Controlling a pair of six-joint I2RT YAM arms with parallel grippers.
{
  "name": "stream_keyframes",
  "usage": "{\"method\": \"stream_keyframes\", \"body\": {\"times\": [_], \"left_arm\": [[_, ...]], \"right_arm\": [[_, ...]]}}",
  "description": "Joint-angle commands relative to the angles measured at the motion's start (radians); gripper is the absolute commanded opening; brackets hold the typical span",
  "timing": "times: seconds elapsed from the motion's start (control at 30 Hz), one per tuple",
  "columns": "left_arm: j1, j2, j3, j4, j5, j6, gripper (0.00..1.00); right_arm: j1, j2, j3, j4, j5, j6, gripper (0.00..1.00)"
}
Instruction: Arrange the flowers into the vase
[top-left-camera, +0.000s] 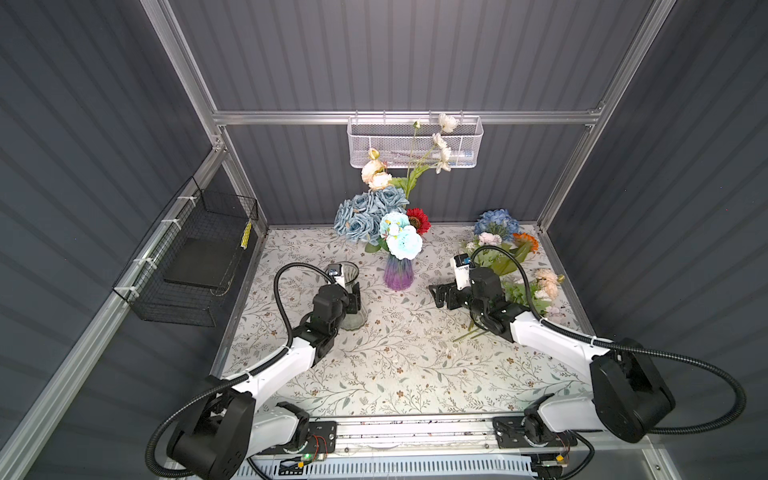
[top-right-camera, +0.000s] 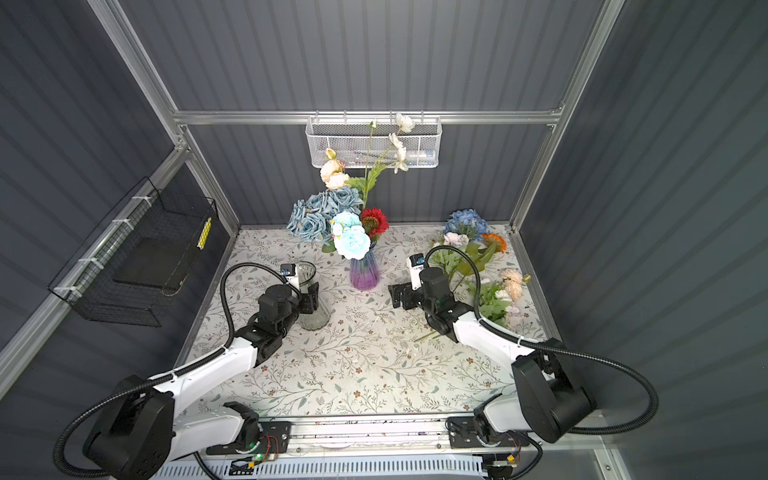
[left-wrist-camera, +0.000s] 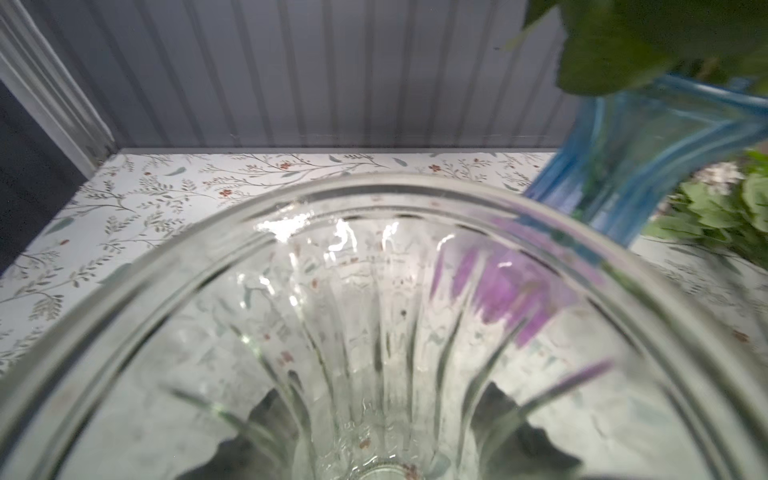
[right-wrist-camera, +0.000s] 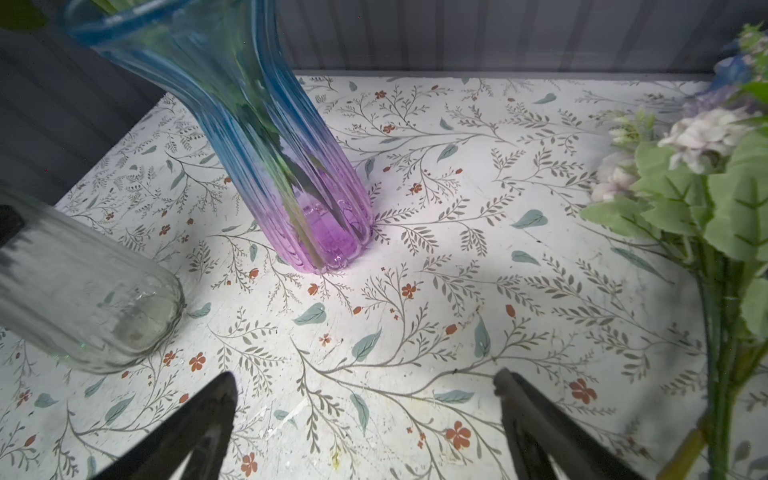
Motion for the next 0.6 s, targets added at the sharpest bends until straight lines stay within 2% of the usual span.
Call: {"method": "stream_keyframes", "body": {"times": [0.0,0.1,0.27,0.43,0.5,0.57], "left_arm": [[-0.044,-0.084,-0.014,0.064,-0.032,-0.1,0.0],[-0.126,-0.088,-0.027,0.102,-0.054,-0.119,0.0],[-0.291,-0.029,-0.033,0.248,-0.162,-0.068,0.0],[-0.409,0.085,-0.005,0.338,-0.227,0.019,0.05],[-0.449,0.118,-0.009,0.379,-0.272,0.051,0.15],[-0.466,0.136,-0.013,0.399,-0.287,0.06,0.34]], "right_arm": [[-0.002,0.008,0.038,-0.082,0.044,0.003,0.99],[-0.007,-0.009,0.039,-0.097,0.092,-0.01,0.99],[-0.033,-0.055,0.029,-0.119,0.123,-0.003,0.99],[-0.072,-0.087,0.0,-0.098,0.065,0.007,0.99],[-0.074,-0.08,-0.006,-0.082,0.042,0.006,0.99],[-0.074,-0.061,-0.002,-0.067,-0.017,0.012,0.98]]}}
